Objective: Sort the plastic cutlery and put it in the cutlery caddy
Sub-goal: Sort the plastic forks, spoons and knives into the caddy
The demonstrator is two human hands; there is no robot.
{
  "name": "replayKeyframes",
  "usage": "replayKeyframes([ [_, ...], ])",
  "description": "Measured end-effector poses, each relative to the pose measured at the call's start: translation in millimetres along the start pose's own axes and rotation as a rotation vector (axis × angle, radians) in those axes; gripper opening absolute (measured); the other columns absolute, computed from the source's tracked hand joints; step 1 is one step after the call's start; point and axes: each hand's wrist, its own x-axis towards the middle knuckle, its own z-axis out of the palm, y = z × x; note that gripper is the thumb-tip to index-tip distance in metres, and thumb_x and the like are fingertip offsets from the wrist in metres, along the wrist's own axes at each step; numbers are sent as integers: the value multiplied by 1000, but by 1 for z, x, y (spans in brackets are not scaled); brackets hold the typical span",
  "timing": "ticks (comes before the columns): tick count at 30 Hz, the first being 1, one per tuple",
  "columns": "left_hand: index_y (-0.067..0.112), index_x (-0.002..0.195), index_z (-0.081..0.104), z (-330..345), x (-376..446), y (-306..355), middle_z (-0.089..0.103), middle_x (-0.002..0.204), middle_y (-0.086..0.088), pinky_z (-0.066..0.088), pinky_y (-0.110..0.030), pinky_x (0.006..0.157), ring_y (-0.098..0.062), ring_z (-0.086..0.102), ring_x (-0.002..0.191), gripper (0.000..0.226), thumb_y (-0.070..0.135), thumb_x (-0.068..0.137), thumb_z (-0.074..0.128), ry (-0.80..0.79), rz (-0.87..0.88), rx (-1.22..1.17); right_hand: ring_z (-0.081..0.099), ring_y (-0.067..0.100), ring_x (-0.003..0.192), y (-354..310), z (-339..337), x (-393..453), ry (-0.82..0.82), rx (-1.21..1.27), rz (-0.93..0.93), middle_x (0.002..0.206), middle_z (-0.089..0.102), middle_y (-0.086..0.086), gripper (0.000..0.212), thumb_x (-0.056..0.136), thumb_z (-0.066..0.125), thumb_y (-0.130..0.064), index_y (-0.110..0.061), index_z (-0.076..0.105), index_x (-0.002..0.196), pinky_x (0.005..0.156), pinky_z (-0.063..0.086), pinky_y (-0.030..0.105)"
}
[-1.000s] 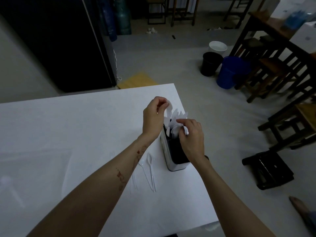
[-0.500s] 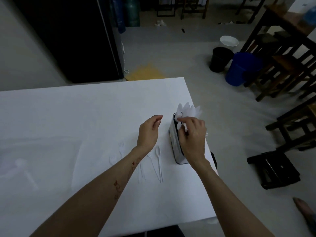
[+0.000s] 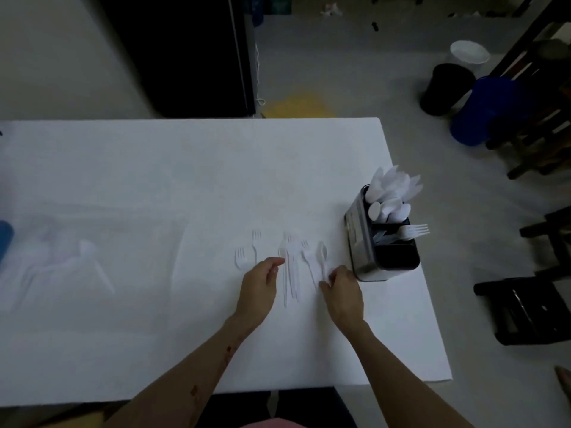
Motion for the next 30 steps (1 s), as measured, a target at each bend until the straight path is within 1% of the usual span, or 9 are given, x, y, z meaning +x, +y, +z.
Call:
replayKeyframes([
  [5,15,116,65,-2,-14,-10,68,112,5,37,5,80,-4,60,100,27,11,99,45,-55,-38,-12,59,26,82,-2,0,4,2,39,8,89,61,9,9,91,59,-15,-7,57,90,72,49,34],
  [8,15,117,65,-1,-16,-11,68,114,5,35,6,81,-2,58,102,27,11,100,44,-84,-55,-26,59,23,70,-1,0,1,68,80,-26,78,63,7,15,94,57,-17,-7,61,83,61,46,29],
  [13,15,117,65,2,-12,1,68,113,6,36,5,79,-2,59,103,26,19,99,47,-104,-87,-102,58,17,62,-3,-3,-8,199,134,-108,71,64,2,18,96,57,-22,-11,65,85,59,50,32],
  [15,18,118,63,4,-9,12,66,113,9,38,1,80,-2,58,105,26,28,98,50,-154,-155,-209,57,14,60,-6,-3,-14,150,73,-243,69,63,-2,18,96,58,-27,-15,63,83,57,49,31],
  [17,20,114,61,8,-2,23,65,113,9,41,-12,85,-6,58,106,26,37,96,52,-237,-285,-387,57,12,61,-10,-1,-20,86,-37,-391,72,64,-4,17,95,59,-29,-18,65,84,58,49,28],
  [20,8,111,57,14,11,30,68,97,-2,47,-25,80,-14,63,90,22,25,99,48,-204,-494,-603,61,7,68,-13,2,-20,0,-6,-488,82,69,-6,17,91,65,-36,-21,72,95,64,51,23],
  [23,7,104,52,8,17,29,57,80,-5,52,-31,74,-17,57,74,15,15,101,40,-85,-680,-775,63,5,73,-12,2,-15,41,113,-313,86,69,-9,31,89,61,-50,-22,72,94,68,52,20],
  [25,12,97,51,4,16,25,54,79,-5,52,-35,79,-16,54,73,15,15,102,38,-72,-748,-851,63,12,76,-7,1,-9,156,88,-100,90,67,-3,27,91,61,-44,-18,66,95,69,51,25],
  [30,3,113,51,1,8,10,58,84,-7,50,-27,79,-16,54,76,25,22,103,38,-114,-764,-905,60,23,84,1,5,4,33,45,147,99,62,7,19,89,68,-26,-12,58,98,72,49,34],
])
